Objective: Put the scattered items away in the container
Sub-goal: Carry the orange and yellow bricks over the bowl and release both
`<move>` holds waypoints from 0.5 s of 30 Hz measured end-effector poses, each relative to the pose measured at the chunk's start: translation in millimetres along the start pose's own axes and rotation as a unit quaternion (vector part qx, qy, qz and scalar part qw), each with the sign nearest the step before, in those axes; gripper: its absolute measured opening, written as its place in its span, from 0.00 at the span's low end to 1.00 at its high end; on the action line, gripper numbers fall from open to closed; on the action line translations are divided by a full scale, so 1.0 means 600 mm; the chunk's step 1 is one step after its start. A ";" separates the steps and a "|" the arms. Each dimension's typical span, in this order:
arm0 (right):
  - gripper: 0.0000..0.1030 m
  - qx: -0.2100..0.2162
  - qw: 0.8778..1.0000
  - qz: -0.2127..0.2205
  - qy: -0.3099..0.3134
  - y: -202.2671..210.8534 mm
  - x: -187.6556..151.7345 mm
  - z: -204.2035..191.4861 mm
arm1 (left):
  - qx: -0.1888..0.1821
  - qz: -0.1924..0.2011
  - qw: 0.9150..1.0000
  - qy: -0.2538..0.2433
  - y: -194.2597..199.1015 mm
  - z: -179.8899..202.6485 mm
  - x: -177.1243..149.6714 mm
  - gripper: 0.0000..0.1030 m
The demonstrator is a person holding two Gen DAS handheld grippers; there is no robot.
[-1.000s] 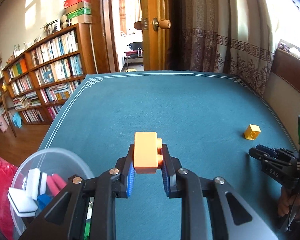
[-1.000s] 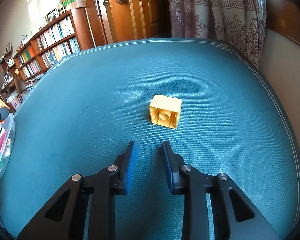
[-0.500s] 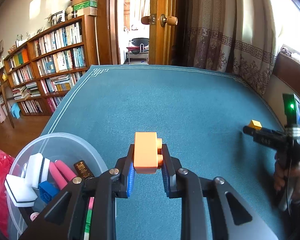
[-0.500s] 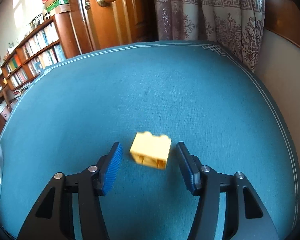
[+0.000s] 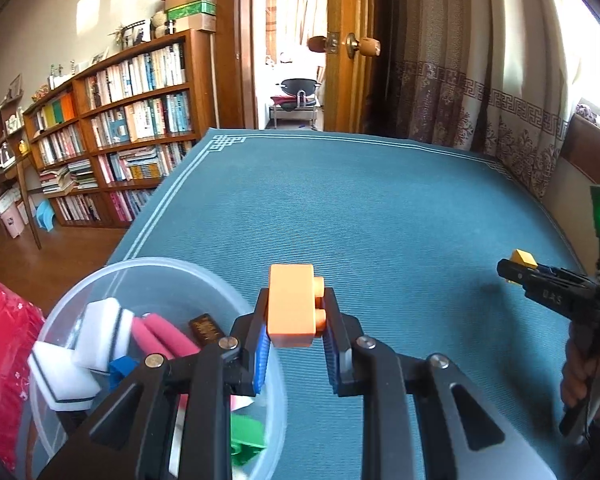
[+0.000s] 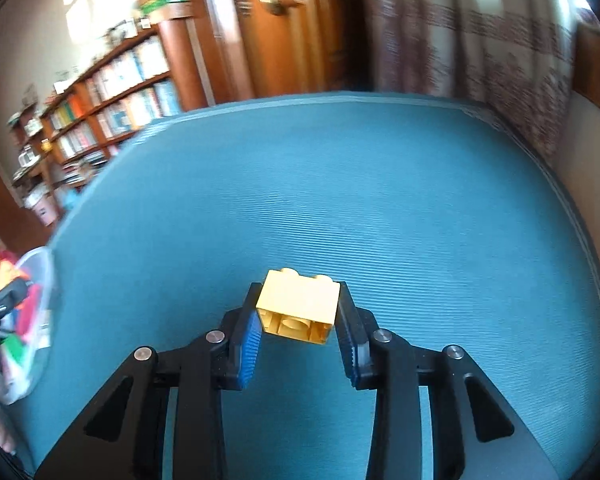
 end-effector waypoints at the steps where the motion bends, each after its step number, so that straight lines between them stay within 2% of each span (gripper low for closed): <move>1: 0.36 0.011 1.000 0.000 0.009 0.000 0.001 -0.021 | 0.002 0.000 1.000 0.002 0.000 -0.006 0.000 0.25; 9: 0.36 0.092 0.995 -0.008 0.048 -0.009 0.001 -0.163 | 0.024 0.002 0.999 0.026 0.004 -0.067 -0.006 0.25; 15: 0.36 0.128 0.989 -0.015 0.076 -0.014 -0.009 -0.244 | 0.034 -0.002 0.999 0.042 0.005 -0.118 -0.018 0.25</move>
Point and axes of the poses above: each gripper's, at about its wrist camera, not at the fingertips, and y roughly against the way its jaws point, z to its right, x to its top, the point moved 6 cm from there along -y, roughly the way its jaws point, and after that the axes turned 12 degrees about x, right-handed, at the moved point
